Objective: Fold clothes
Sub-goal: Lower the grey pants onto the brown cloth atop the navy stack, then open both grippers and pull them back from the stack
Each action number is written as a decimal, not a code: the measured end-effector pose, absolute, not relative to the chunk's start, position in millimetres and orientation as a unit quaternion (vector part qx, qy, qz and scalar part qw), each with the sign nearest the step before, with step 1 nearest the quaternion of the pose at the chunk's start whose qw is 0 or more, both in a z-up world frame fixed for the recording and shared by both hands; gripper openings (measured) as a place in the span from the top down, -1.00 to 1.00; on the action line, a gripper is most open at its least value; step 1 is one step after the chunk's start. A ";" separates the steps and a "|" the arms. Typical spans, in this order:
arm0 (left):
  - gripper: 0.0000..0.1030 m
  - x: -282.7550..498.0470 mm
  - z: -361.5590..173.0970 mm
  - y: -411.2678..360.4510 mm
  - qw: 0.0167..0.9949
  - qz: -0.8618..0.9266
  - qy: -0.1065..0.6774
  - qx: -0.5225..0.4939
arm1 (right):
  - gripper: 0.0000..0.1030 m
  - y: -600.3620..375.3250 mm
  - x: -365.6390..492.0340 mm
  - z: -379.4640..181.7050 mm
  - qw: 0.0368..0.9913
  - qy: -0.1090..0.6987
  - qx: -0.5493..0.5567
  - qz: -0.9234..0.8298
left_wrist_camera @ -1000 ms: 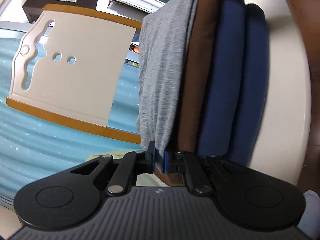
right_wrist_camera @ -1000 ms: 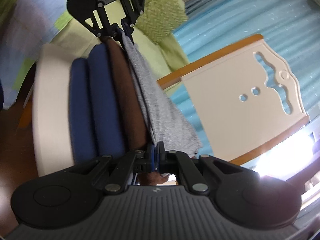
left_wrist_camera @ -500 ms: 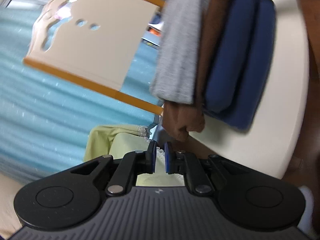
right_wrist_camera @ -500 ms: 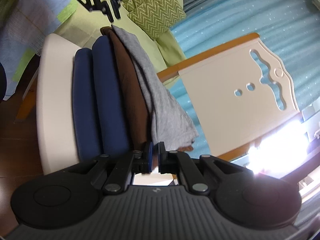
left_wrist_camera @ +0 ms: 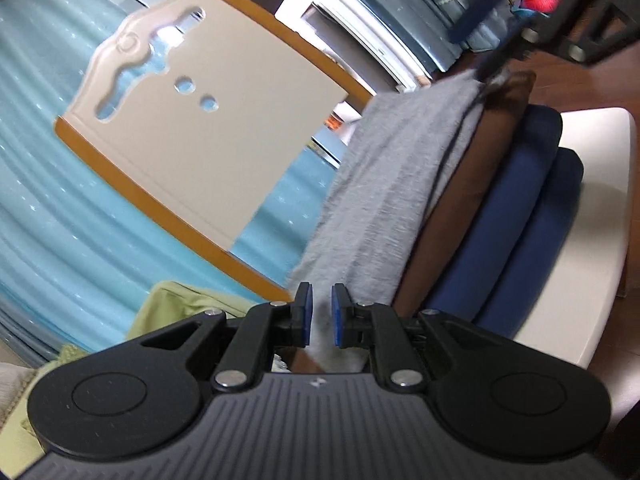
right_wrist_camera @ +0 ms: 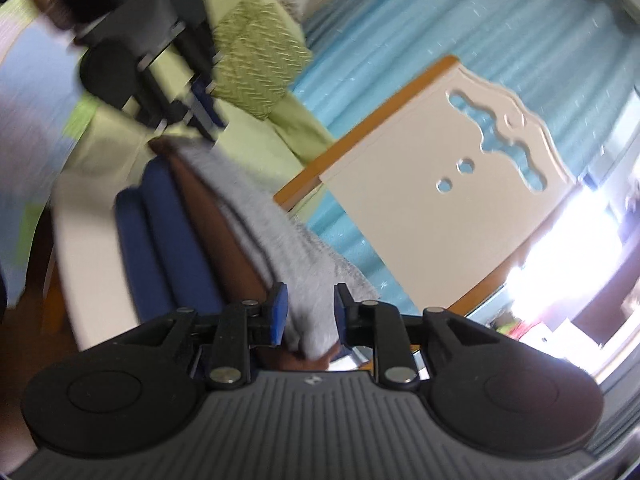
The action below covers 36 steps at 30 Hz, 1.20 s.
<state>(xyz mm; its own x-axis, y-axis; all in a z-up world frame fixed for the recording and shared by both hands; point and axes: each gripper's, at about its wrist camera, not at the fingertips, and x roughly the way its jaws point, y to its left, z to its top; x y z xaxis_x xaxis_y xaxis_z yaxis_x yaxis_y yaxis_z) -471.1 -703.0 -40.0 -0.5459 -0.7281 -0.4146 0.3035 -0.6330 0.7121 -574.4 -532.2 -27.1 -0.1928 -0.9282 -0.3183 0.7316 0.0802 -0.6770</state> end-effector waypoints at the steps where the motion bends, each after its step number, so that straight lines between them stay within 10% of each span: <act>1: 0.72 -473.7 -44.7 -698.0 0.311 -0.827 -0.293 0.364 | 0.62 -537.4 -577.3 -25.5 0.625 0.377 -0.113 -0.675; 18: 0.91 -465.3 -63.9 -672.3 0.313 -0.833 -0.261 0.375 | 0.62 -549.1 -598.5 -46.1 0.647 0.329 0.028 -0.687; 31: -0.19 -416.7 -51.6 -648.9 0.413 -0.862 0.026 0.291 | 0.24 -502.9 -593.8 -48.2 0.648 0.275 0.099 -0.704; 36: -0.59 -404.4 -62.5 -627.0 0.428 -0.857 0.101 0.268 | -0.36 -480.7 -595.0 -58.0 0.629 0.231 0.164 -0.724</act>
<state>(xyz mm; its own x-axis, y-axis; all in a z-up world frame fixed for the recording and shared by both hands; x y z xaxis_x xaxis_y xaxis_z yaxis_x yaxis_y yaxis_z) -404.4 -627.0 -62.5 -0.4901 -0.6798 -0.5456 0.7876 -0.6136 0.0570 -595.0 -480.7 -58.0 -0.1558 -0.8345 -0.5285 0.9864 -0.1028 -0.1284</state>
